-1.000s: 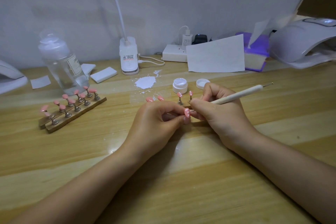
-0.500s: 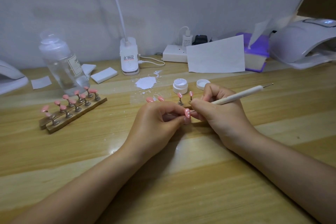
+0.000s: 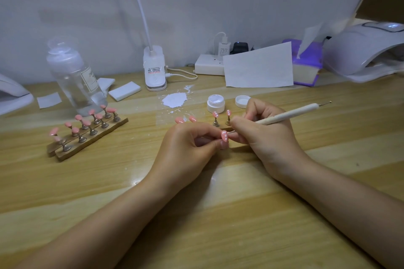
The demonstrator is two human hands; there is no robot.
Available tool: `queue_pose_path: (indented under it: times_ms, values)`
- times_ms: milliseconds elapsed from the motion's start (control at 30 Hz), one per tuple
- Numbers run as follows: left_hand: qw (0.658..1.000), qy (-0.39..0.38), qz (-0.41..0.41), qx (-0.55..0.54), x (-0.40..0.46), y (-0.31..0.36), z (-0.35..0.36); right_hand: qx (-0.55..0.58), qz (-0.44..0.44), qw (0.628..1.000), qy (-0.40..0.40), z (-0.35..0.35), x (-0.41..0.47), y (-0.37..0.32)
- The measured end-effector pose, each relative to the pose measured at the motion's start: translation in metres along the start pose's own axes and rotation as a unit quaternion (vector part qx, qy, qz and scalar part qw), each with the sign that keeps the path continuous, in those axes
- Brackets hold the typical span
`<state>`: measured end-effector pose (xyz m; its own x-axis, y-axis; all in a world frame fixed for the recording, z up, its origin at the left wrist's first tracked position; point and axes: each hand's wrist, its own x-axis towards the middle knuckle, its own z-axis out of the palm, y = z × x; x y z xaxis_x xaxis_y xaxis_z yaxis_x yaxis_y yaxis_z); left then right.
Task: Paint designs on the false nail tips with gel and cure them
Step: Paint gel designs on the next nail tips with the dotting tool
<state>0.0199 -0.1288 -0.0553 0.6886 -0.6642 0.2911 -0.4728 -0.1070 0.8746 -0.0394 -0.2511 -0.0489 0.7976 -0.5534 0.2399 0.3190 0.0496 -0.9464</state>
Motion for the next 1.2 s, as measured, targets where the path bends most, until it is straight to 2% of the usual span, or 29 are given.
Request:
queue_pose_path:
  times_ms: [200,300,367,433,567,767,933,1200]
  values:
    - [0.999,0.012,0.02,-0.034,-0.004,0.005,0.001,0.049,0.007,0.995,0.087,-0.004,0.005,-0.002]
    - [0.991,0.042,0.116,-0.043,-0.007,0.012,0.0,0.083,0.018,0.989,0.118,-0.006,0.007,-0.002]
    - [0.977,0.072,0.199,0.0,-0.006,0.017,-0.002,0.095,0.025,0.987,0.128,-0.007,0.008,-0.002]
    - [0.965,0.107,0.237,0.034,-0.002,0.02,-0.008,0.095,0.03,0.987,0.127,-0.007,0.009,-0.001]
    - [0.969,0.151,0.195,0.034,0.012,0.021,-0.02,0.085,0.038,0.989,0.118,-0.006,0.009,-0.001]
    - [0.98,0.135,0.094,0.109,0.019,0.005,-0.021,0.064,0.042,0.992,0.105,-0.006,0.009,0.0]
    - [0.976,0.111,0.086,0.165,0.019,-0.004,-0.016,0.052,0.041,0.993,0.102,-0.006,0.009,0.0]
    - [0.973,0.107,0.09,0.186,0.02,-0.012,-0.013,0.044,0.038,0.994,0.091,-0.006,0.009,0.002]
